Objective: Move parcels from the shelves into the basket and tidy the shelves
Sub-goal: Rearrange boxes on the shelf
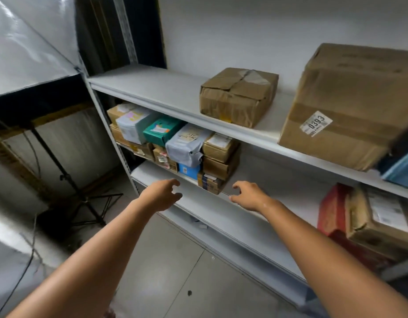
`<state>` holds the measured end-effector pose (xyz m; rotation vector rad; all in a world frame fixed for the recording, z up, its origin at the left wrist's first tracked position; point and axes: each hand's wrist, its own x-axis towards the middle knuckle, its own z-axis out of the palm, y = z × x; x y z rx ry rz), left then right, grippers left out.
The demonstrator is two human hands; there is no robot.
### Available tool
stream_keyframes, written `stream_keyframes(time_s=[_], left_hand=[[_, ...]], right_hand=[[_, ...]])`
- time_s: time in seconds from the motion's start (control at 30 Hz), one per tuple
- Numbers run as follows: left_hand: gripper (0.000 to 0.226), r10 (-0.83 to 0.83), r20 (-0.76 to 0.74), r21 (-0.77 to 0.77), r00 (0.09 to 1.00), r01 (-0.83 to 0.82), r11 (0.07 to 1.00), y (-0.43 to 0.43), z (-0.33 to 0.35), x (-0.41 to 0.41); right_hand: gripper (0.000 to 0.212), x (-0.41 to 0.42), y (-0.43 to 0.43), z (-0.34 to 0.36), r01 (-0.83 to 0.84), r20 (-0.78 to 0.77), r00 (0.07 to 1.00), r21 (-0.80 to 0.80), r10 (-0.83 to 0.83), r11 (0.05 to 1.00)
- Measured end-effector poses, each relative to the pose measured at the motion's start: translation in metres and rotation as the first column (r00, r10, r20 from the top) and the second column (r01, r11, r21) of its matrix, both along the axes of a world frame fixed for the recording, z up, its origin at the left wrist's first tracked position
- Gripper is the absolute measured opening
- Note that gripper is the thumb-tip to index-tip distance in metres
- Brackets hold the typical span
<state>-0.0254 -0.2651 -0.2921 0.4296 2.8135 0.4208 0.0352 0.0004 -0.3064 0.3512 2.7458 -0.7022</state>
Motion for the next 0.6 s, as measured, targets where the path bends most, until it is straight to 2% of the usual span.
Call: stream_keyframes(time_s=[0.3,0.6], left_hand=[[0.048,-0.058,-0.008,0.009,0.998,0.058,0.998,0.041,-0.027,-0.065],[0.046,-0.085,-0.127,0.322,0.988,0.122,0.939,0.087,-0.059,-0.139]], right_hand=[[0.053,-0.055,0.027,-0.018,0.159,-0.051,0.985,-0.08,-0.163,0.984],[0.054,-0.13,0.028,-0.045,0.312,-0.203,0.903,-0.298,-0.379,0.902]])
